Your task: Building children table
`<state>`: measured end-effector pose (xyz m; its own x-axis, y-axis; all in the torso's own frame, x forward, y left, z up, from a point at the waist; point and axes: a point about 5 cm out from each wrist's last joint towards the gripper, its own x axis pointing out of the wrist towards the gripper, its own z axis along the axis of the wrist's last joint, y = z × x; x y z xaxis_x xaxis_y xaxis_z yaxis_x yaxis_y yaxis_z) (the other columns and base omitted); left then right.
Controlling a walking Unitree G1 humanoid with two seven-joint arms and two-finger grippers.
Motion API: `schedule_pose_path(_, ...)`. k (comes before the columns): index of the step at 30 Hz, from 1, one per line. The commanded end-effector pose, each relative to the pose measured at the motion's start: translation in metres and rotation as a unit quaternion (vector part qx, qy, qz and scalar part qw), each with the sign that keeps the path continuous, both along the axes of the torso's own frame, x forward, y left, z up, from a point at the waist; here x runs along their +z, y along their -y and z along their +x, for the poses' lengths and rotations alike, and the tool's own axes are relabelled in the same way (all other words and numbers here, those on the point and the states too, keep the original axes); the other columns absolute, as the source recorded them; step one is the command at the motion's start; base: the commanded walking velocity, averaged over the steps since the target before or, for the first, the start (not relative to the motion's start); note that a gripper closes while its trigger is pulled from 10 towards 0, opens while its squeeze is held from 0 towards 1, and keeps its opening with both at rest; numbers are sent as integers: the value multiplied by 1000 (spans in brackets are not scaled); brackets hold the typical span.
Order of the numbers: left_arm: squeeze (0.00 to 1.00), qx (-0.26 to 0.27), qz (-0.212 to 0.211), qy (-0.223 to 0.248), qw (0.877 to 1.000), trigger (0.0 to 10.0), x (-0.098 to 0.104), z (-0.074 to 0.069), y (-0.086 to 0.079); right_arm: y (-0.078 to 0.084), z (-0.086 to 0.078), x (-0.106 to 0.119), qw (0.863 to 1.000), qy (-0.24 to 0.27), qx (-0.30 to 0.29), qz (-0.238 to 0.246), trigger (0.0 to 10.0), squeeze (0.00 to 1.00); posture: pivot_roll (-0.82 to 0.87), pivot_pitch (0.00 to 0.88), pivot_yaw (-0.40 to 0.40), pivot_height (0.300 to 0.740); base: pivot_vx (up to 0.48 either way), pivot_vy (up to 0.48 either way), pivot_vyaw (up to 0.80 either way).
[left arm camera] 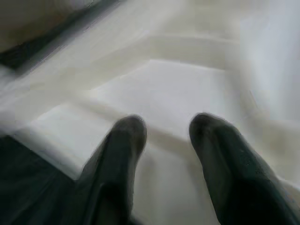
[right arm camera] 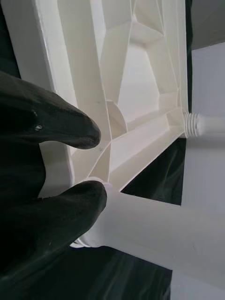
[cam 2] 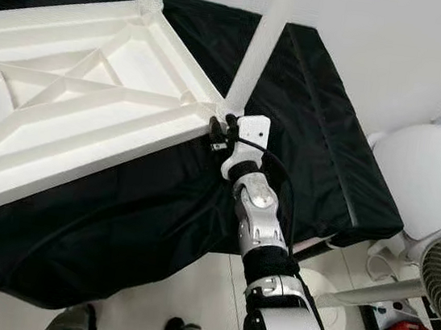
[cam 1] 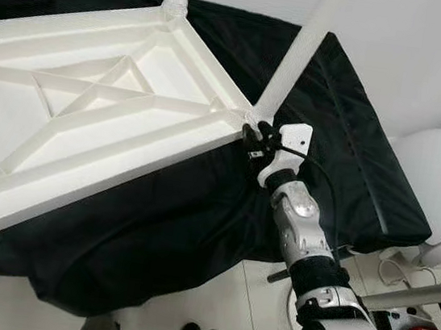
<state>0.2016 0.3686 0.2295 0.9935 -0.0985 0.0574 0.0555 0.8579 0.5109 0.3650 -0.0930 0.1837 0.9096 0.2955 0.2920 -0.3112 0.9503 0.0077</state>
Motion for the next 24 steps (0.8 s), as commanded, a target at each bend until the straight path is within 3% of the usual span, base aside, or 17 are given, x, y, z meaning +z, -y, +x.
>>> schedule_pose_path(1, 0, 47, -32, 29, 998, 10000, -3, 4, 1, 8, -1, -10, 999, -21, -29, -5, 10000, 0, 298, 188, -123, 740, 0, 0, 0)
schedule_pose_path(5, 0, -5, -70, 18, 997, 10000, -16, 15, 26, 12, 1, -18, 996, -48, -72, 3, 10000, 0, 290, 190, -125, 740, 0, 0, 0)
schedule_pose_path(6, 0, -5, -70, 18, 997, 10000, -16, 15, 26, 12, 1, -18, 996, -48, -72, 3, 10000, 0, 290, 190, -125, 740, 0, 0, 0)
schedule_pose_path(8, 0, -32, -102, 11, 994, 10000, -24, 21, 44, 16, 3, -20, 994, -58, -96, 8, 10000, 0, 283, 190, -125, 740, 0, 0, 0)
schedule_pose_path(9, 0, -32, -102, 11, 994, 10000, -24, 21, 44, 16, 3, -20, 994, -58, -96, 8, 10000, 0, 283, 190, -125, 740, 0, 0, 0)
schedule_pose_path(12, 0, -58, -115, -1, 992, 10000, -31, 24, 64, 18, 4, -19, 993, -57, -106, 4, 10000, 0, 269, 195, -126, 740, 0, 0, 0)
schedule_pose_path(14, 0, -58, -115, -1, 992, 10000, -31, 24, 64, 18, 4, -19, 993, -57, -106, 4, 10000, 0, 269, 195, -126, 740, 0, 0, 0)
schedule_pose_path(16, 0, -69, -122, -5, 990, 10000, -35, 27, 83, 19, 3, -20, 992, -62, -111, 8, 10000, 0, 261, 196, -129, 740, 0, 0, 0)
schedule_pose_path(17, 0, -69, -122, -5, 990, 10000, -35, 27, 83, 19, 3, -20, 992, -62, -111, 8, 10000, 0, 261, 196, -129, 740, 0, 0, 0)
schedule_pose_path(19, 0, -78, -133, -2, 988, 10000, -34, 29, 99, 20, 3, -21, 991, -68, -116, 15, 10000, 0, 261, 199, -128, 740, 0, 0, 0)
schedule_pose_path(20, 0, -78, -133, -2, 988, 10000, -34, 29, 99, 20, 3, -21, 991, -68, -116, 15, 10000, 0, 261, 199, -128, 740, 0, 0, 0)
schedule_pose_path(21, 0, -92, -137, 1, 986, 10000, -33, 30, 113, 21, 4, -22, 990, -72, -120, 17, 10000, 0, 257, 200, -128, 740, 0, 0, 0)
schedule_pose_path(22, 0, -92, -137, 1, 986, 10000, -33, 30, 113, 21, 4, -22, 990, -72, -120, 17, 10000, 0, 257, 200, -128, 740, 0, 0, 0)
schedule_pose_path(24, 0, -110, -164, -2, 980, 10000, -32, 32, 128, 24, 6, -24, 987, -86, -135, 31, 10000, 0, 260, 201, -130, 740, 0, 0, 0)
